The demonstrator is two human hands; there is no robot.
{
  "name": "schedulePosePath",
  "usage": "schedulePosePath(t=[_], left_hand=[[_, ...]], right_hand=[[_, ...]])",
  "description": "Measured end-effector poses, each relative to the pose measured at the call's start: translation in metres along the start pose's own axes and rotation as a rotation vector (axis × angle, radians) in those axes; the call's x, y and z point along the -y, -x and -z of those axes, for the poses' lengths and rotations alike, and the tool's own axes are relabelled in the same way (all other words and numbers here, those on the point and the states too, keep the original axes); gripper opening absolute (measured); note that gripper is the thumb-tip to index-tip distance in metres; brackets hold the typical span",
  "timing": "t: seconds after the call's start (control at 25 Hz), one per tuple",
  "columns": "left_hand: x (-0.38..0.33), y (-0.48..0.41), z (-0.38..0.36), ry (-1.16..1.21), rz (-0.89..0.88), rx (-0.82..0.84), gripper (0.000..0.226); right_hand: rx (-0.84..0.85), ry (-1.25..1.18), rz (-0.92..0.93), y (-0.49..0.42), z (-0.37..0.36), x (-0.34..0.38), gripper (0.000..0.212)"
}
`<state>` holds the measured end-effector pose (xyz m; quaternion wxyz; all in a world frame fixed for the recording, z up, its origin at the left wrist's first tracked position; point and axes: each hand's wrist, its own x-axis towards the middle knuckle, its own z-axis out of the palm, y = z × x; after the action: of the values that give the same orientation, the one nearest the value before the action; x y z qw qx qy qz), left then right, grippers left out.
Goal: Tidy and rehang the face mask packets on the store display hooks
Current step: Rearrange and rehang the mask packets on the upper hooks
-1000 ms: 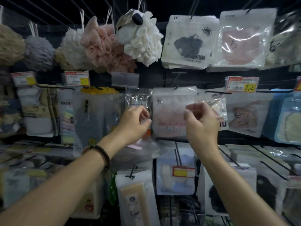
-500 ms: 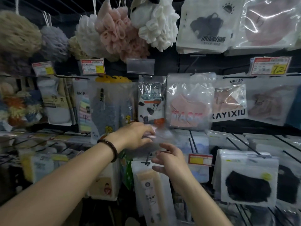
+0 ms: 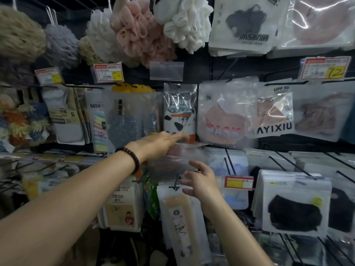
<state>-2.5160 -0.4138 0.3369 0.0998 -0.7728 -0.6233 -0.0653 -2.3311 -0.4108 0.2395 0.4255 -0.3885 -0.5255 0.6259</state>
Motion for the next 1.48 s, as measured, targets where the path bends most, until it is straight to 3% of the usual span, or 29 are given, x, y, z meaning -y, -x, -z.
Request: schedulePosePath(t=[0.08,0.16,0.32,0.64,0.8,0.92,1.04,1.12,1.2,1.28,1.48], left_hand=[[0.002,0.002,-0.001,-0.093,-0.094,-0.02,0.033],[0.009,0.0,-0.004,-0.121,-0.056,0.016,0.037],[0.015,-0.004,-0.004,-0.056,-0.119,0.069,0.034],[0.013,-0.003,0.0,-0.005,-0.117,0.099,0.051],[0.012,-0.004,-0.001,-0.041,-0.115,0.125,0.054],[0.007,-0.003,0.001,-0.1,-0.098,0.14,0.069],[0.0,0.005,0.008,-0.123,-0.124,0.084,0.079],[-0.003,0.014,0.004,-0.113,-0.095,0.033,0.086],[-0.005,0.022,-0.004,-0.06,-0.024,-0.035,0.07],[-0.01,0.031,-0.015,-0.058,-0.002,-0.13,0.047],[-0.029,0.058,-0.048,-0.048,-0.041,-0.449,0.043]], right_hand=[[0.015,0.013,-0.003,-0.001,-0.001,-0.002,0.041],[0.031,0.014,-0.002,-0.002,-0.001,-0.003,0.041],[0.065,0.003,0.017,-0.001,0.0,-0.003,0.045],[0.131,0.036,0.064,-0.003,-0.001,-0.004,0.067],[0.107,0.043,0.112,-0.003,0.001,-0.007,0.064],[0.036,0.035,0.204,-0.002,0.002,-0.009,0.044],[-0.038,-0.054,0.195,-0.005,0.0,-0.009,0.026],[-0.038,-0.233,0.119,-0.01,-0.003,-0.005,0.026],[0.016,-0.476,0.031,-0.011,-0.007,0.001,0.035],[0.066,-0.562,-0.004,-0.011,-0.012,0.006,0.037],[0.084,-0.548,-0.03,-0.016,-0.035,0.005,0.036]])
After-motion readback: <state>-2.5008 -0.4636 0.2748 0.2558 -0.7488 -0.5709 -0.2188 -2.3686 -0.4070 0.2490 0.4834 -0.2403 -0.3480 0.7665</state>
